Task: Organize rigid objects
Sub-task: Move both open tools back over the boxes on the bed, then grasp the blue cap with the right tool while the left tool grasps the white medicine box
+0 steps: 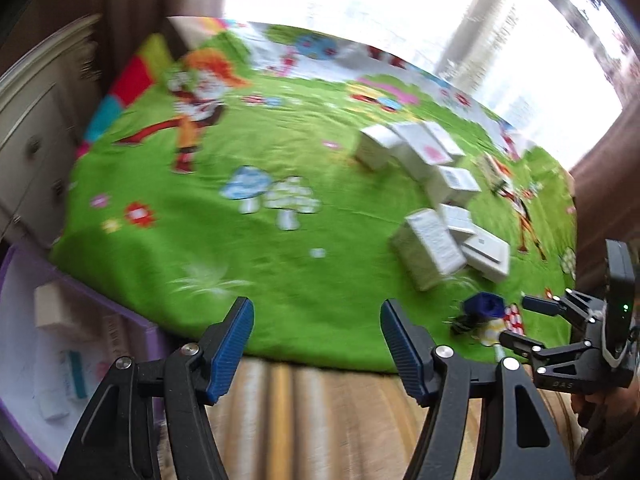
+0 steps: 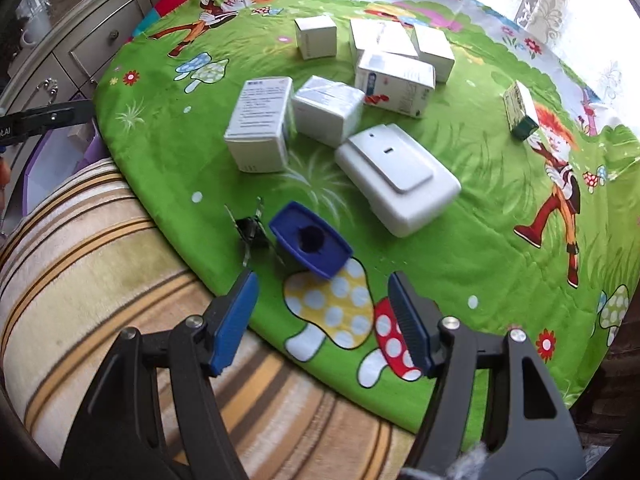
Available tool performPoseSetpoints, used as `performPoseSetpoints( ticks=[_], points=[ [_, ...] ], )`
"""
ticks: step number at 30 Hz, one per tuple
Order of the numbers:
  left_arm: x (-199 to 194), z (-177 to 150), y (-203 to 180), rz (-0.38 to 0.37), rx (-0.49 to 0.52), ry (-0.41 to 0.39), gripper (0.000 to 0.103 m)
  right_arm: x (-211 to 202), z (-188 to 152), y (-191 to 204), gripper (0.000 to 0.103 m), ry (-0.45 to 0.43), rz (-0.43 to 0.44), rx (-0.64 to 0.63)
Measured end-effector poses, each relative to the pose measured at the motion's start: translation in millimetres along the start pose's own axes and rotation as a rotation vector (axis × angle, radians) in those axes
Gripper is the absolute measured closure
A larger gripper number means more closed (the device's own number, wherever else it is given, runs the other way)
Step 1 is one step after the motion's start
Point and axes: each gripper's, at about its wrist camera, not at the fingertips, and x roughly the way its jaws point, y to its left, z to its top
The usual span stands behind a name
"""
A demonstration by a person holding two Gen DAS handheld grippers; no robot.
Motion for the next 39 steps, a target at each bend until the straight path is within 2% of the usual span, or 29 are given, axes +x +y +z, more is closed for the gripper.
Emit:
performPoseSetpoints(
  ticks=[6, 12, 15, 18, 20, 26, 32, 35, 37, 39],
  points=[
    [25, 17, -45, -0.055, 0.066, 0.05, 0.035, 8, 3, -3, 0.032, 0.004, 0.032, -0.048],
    [42, 32, -70, -0.075, 0.089, 0.062, 0.034, 18, 9, 2, 0.035, 0.008, 0.07, -0.095],
    [54, 33, -74, -0.081, 0.082, 0.079, 0.034, 27, 14, 7, 0.042, 0.017, 0.081, -0.122],
    [62, 31, -72, -0.082, 0.066, 0.094, 0.034, 34, 17, 6, 0.065, 0.022, 0.105, -0.13],
    [66, 31, -70, -0.082, 0.048, 0.096, 0.034, 34, 15, 5, 0.072, 0.018, 0.118, -0.124],
    [75, 37, -68, -0.066, 0.018, 0.099, 0.034, 17, -12, -16, 0.074, 0.019, 0.098, 0.019],
    [93, 46, -80, -0.047, 0.026, 0.129, 0.03, 5, -35, -28, 0.074, 0.01, 0.101, 0.09],
    [104, 49, -87, -0.032, 0.041, 0.131, 0.025, 3, -43, -29, 0.074, 0.017, 0.124, 0.1],
    [107, 51, -91, -0.016, 0.048, 0.116, 0.024, 5, -46, -27, 0.074, 0.049, 0.136, 0.088],
    [107, 53, -95, -0.002, 0.06, 0.11, 0.024, 3, -48, -24, 0.074, 0.044, 0.122, 0.08]
  ],
)
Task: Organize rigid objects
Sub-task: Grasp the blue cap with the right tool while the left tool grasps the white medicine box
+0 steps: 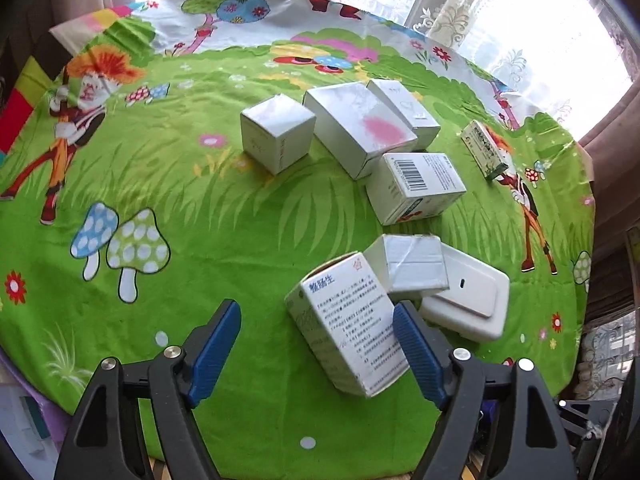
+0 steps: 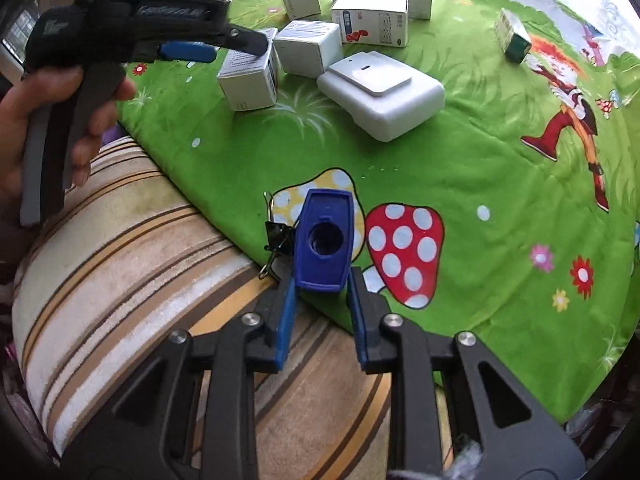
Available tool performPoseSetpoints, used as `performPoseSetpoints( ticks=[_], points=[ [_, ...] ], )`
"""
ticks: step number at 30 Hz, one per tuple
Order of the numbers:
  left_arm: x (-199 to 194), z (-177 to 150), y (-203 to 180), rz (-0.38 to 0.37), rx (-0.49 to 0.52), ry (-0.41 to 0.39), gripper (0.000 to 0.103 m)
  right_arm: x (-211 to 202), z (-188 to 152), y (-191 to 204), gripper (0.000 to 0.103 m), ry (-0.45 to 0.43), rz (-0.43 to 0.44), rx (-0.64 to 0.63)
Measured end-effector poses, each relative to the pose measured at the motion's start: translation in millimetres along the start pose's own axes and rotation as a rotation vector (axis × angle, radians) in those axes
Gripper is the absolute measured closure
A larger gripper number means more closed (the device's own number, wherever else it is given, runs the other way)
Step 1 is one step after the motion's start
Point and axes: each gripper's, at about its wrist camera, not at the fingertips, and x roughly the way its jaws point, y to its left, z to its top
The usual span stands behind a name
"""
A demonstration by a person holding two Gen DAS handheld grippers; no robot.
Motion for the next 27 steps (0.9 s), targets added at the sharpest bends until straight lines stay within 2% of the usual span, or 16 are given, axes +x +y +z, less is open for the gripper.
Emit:
performPoseSetpoints(
  ticks=[3, 5, 7, 10, 12, 13, 14, 19, 21, 27],
  points=[
    [-3, -2, 2, -0.024, -0.02, 0.002, 0.024, -4, 1, -1, 0.067, -0.017, 0.015, 0.017],
    [-5, -1, 4, -0.033, -0.039, 0.0, 0.024, -13, -2, -9, 0.05, -0.032, 0.045, 0.044],
    [-3, -1, 2, -0.038, -0.034, 0.007, 0.024, -17, -2, -15, 0.045, -0.055, 0.056, 0.074],
    [0, -3, -8, -0.047, -0.005, 0.015, 0.024, -19, 0, -24, 0.044, -0.071, 0.042, 0.112],
    [5, -3, -11, -0.022, 0.017, 0.015, 0.024, -15, 2, -27, 0.044, -0.07, 0.04, 0.131],
    [7, -3, -12, -0.014, 0.023, 0.018, 0.027, -13, 4, -32, 0.044, -0.065, 0.032, 0.135],
    [10, -3, -12, -0.013, 0.031, 0.019, 0.038, -11, 5, -31, 0.044, -0.061, 0.019, 0.137],
    [10, -5, -12, -0.009, 0.06, 0.008, 0.055, -7, 11, -31, 0.044, -0.063, -0.025, 0.146],
    [8, -6, -12, -0.012, 0.065, 0.003, 0.057, -11, 9, -35, 0.044, -0.059, -0.043, 0.153],
    [2, -11, -10, -0.022, 0.071, -0.009, 0.061, -20, 10, -32, 0.044, -0.082, 0.004, 0.162]
  ],
)
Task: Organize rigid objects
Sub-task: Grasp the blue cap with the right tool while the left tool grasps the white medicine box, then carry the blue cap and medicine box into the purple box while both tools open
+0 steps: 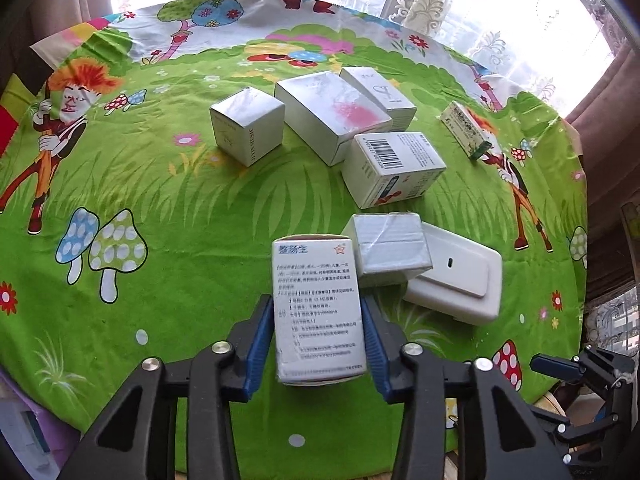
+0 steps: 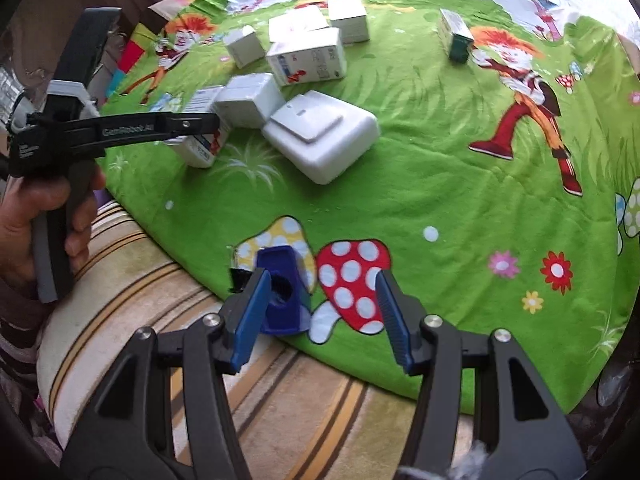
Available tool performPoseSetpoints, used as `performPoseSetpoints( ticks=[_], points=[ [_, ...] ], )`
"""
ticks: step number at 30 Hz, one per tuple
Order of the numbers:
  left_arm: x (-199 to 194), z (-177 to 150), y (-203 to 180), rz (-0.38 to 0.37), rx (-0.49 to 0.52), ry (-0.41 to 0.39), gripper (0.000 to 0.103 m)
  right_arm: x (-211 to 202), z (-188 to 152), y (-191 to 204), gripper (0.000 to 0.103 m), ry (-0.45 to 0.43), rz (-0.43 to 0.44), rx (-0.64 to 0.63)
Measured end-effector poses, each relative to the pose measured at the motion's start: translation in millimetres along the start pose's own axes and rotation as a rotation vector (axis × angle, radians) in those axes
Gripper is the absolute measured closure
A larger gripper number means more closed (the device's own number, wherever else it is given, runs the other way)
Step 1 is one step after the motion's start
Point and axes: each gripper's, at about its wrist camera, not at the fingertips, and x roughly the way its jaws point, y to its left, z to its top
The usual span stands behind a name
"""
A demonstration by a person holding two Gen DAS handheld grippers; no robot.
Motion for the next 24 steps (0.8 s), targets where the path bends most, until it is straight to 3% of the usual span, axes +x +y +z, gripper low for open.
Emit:
performPoseSetpoints(
  ticks=[7, 10, 13, 17, 22, 24],
  points=[
    [-7, -6, 3, -0.015, -0.005, -0.009, 0.062, 3, -4, 23, 0.046, 0.035, -0.01, -0.08],
    [-10, -9, 5, -0.023, -0.009, -0.016, 0.062, 9, -3, 22, 0.055, 0.046, -0.026, -0.073],
    [-12, -11, 8, -0.025, -0.018, -0.018, 0.062, 10, -3, 16, 0.059, 0.045, -0.033, -0.048],
    [-15, -14, 13, -0.032, -0.033, -0.019, 0.062, 13, -2, 7, 0.065, 0.045, -0.127, -0.026],
    [-18, -15, 10, -0.04, -0.028, -0.028, 0.062, 15, -1, 4, 0.065, 0.05, -0.103, -0.011],
    [-20, -16, 10, -0.045, -0.029, -0.031, 0.062, 15, 1, 2, 0.069, 0.041, -0.095, -0.008]
  ],
)
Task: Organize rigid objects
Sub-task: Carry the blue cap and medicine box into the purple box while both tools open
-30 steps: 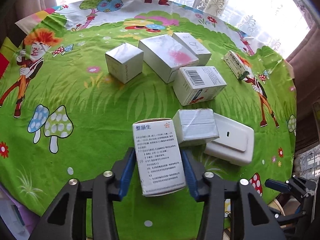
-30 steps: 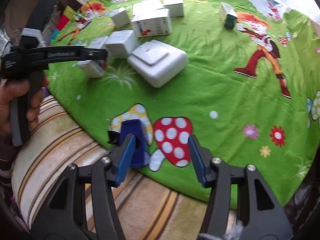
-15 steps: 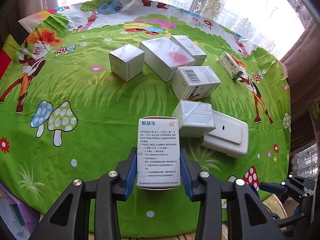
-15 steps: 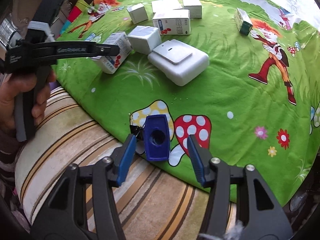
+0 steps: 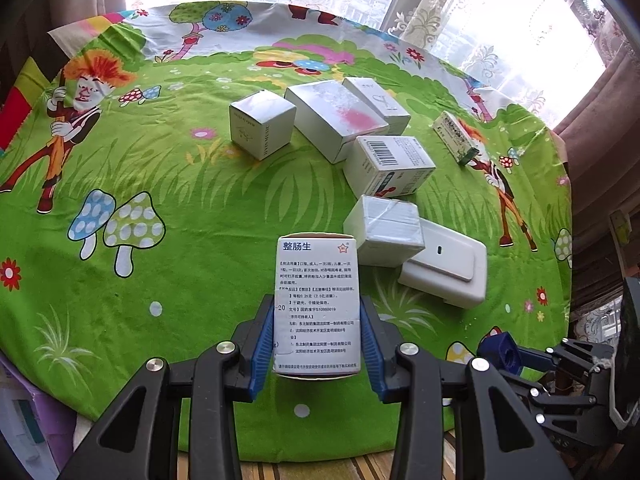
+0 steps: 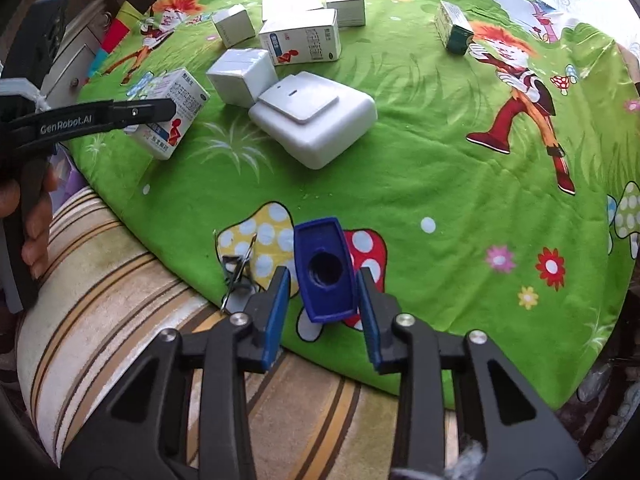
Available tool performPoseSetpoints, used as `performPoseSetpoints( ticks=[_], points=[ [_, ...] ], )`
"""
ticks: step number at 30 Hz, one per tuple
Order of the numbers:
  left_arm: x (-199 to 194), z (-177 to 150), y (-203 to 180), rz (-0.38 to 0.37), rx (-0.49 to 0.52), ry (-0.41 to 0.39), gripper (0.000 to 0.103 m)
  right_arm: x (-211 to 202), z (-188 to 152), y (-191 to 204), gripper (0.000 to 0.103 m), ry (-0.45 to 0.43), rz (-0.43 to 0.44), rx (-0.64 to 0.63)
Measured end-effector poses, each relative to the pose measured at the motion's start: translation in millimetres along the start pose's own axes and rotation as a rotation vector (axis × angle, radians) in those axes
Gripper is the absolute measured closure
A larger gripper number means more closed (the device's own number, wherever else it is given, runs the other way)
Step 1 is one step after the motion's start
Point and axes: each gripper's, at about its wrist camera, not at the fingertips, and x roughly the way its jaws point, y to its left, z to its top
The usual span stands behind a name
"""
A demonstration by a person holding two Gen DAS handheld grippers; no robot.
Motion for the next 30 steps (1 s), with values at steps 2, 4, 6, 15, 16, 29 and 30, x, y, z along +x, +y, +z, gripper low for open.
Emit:
performPoseSetpoints(
  ticks=[2, 4, 6, 15, 16, 29, 30],
  points=[
    [-3, -2, 0, -0.003, -0.002, -0.003, 0.062, 1, 1, 0, 0.072, -0.004, -0.005, 0.004],
    [-6, -3, 0, -0.005, -0.006, -0.008, 0.062, -1, 1, 2, 0.072, -0.016, -0.01, 0.0],
    [-11, -5, 3, -0.005, -0.012, -0.014, 0.062, -5, 1, 3, 0.072, -0.032, -0.014, 0.007],
    [-33, -21, 18, -0.005, -0.033, -0.036, 0.062, -29, 0, 21, 0.072, -0.073, -0.005, 0.023],
    [-35, -23, 20, -0.002, -0.035, -0.038, 0.062, -31, 0, 26, 0.072, -0.077, -0.005, 0.015],
    [-78, -49, 78, 0.072, -0.105, -0.091, 0.062, -31, 15, 119, 0.072, -0.081, 0.07, -0.126],
    [-81, -51, 83, 0.076, -0.112, -0.095, 0.062, -29, 16, 126, 0.072, -0.081, 0.076, -0.141]
  ],
)
